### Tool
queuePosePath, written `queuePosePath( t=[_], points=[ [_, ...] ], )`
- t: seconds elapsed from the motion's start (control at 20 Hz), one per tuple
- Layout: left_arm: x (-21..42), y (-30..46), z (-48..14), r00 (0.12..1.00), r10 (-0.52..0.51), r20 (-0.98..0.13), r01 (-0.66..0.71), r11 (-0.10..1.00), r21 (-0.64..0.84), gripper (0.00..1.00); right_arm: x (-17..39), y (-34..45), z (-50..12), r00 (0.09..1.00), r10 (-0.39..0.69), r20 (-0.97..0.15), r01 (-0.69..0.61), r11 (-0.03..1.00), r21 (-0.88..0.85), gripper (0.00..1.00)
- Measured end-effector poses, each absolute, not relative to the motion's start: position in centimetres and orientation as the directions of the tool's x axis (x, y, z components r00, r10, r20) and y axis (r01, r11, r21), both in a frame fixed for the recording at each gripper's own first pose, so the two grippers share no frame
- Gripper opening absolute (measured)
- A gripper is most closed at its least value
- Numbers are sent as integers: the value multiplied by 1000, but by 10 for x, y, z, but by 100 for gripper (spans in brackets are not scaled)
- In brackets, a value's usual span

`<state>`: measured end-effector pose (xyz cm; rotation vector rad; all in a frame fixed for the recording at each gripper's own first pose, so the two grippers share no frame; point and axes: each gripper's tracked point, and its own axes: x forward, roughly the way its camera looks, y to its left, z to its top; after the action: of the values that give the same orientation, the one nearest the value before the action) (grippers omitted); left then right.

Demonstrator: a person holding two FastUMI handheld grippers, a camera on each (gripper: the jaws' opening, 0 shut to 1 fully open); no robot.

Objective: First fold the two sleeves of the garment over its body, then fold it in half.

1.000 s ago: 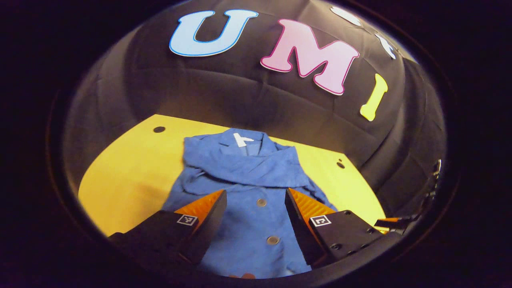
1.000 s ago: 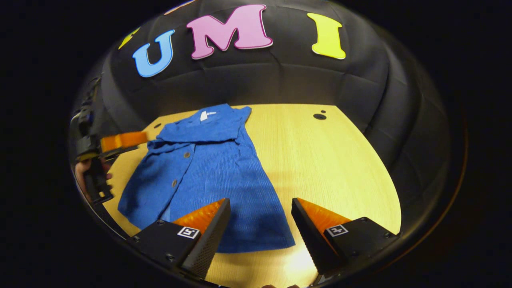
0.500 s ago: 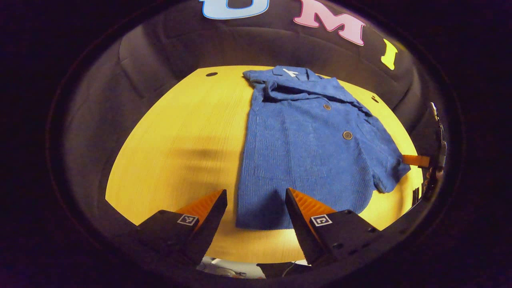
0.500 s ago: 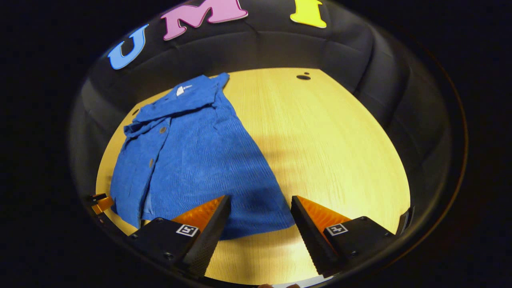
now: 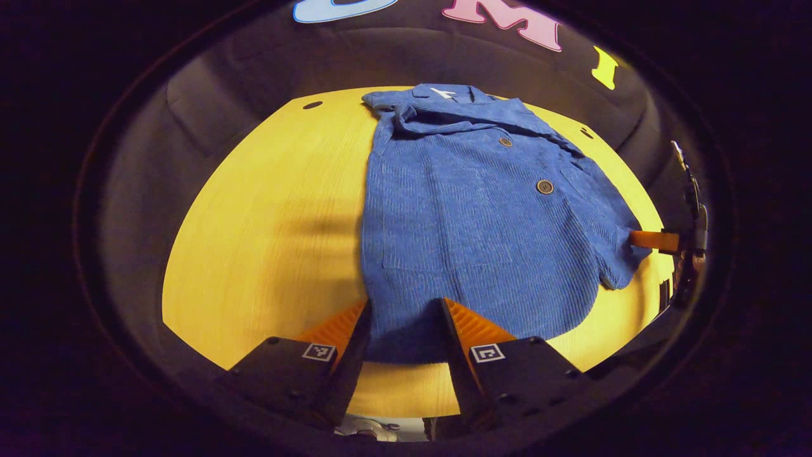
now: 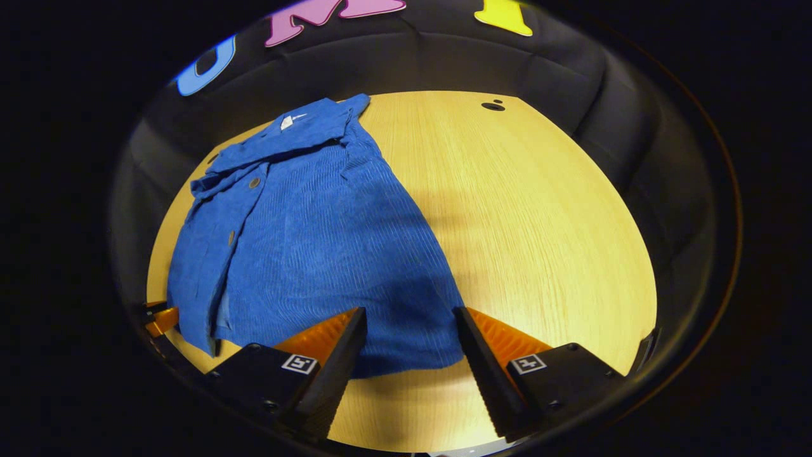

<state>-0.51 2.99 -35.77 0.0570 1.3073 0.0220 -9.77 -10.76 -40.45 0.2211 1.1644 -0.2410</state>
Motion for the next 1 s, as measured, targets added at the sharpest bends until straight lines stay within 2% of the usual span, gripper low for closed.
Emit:
queuePosePath(
  t=[0.05,0.15,0.2,0.25,0.3,0.4,0.55,0.8,1.0],
  points=[
    [-7,25,-359,265,54,-963,-23,998,50,41,-99,-106,-405,375,-70,-924,288,957,45,91],
    [-5,19,-357,292,46,-955,-112,994,13,13,-98,-101,-405,376,-54,-925,286,956,61,76],
    [-5,11,-359,310,0,-951,-133,990,-43,6,-96,-96,-405,382,-40,-923,294,953,80,54],
    [-6,5,-359,313,-35,-949,-173,981,-93,5,-93,-96,-405,388,-49,-920,306,949,78,32],
    [-6,0,-358,319,-75,-945,-190,971,-142,0,-92,-93,-403,397,-38,-917,299,950,90,10],
    [-8,-1,-359,320,-100,-942,-197,966,-170,0,-91,-87,-404,400,8,-916,256,959,121,5],
    [-6,-4,-355,315,-105,-943,-204,963,-176,0,-90,-81,-397,386,61,-921,291,939,184,5],
    [15,-11,-314,403,-145,-904,-223,942,-250,0,-60,-65,-350,468,149,-871,298,901,314,5],
    [63,-4,-284,448,-149,-881,-192,947,-258,0,3,-64,-310,544,179,-820,254,896,365,4]
  ],
)
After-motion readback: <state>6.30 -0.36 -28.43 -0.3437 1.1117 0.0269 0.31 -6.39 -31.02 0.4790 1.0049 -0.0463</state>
